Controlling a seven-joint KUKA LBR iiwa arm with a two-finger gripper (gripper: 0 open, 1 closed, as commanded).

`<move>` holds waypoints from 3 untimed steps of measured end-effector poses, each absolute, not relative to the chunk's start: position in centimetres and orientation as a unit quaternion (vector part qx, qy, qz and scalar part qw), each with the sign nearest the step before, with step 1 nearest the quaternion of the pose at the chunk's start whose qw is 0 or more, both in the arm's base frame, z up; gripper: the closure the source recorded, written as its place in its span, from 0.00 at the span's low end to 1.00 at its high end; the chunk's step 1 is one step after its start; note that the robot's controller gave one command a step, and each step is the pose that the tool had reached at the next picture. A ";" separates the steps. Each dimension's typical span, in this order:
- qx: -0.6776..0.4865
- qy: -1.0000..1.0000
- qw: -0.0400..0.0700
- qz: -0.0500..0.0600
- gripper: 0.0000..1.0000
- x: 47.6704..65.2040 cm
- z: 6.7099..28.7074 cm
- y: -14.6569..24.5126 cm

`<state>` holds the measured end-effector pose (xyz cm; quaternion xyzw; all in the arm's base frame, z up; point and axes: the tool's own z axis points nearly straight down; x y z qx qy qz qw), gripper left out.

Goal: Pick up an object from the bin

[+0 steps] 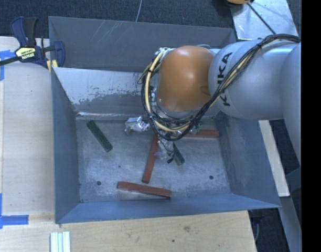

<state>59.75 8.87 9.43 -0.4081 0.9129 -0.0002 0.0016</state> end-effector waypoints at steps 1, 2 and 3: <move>-0.416 0.909 0.004 0.000 1.00 60.7 7.2 3.6; -0.416 0.909 0.004 0.000 1.00 60.7 7.2 3.6; -0.407 0.914 0.004 -0.001 1.00 59.1 23.8 4.0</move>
Offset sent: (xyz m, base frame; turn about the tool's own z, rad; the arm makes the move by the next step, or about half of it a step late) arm 0.0000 0.0000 0.0000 0.0000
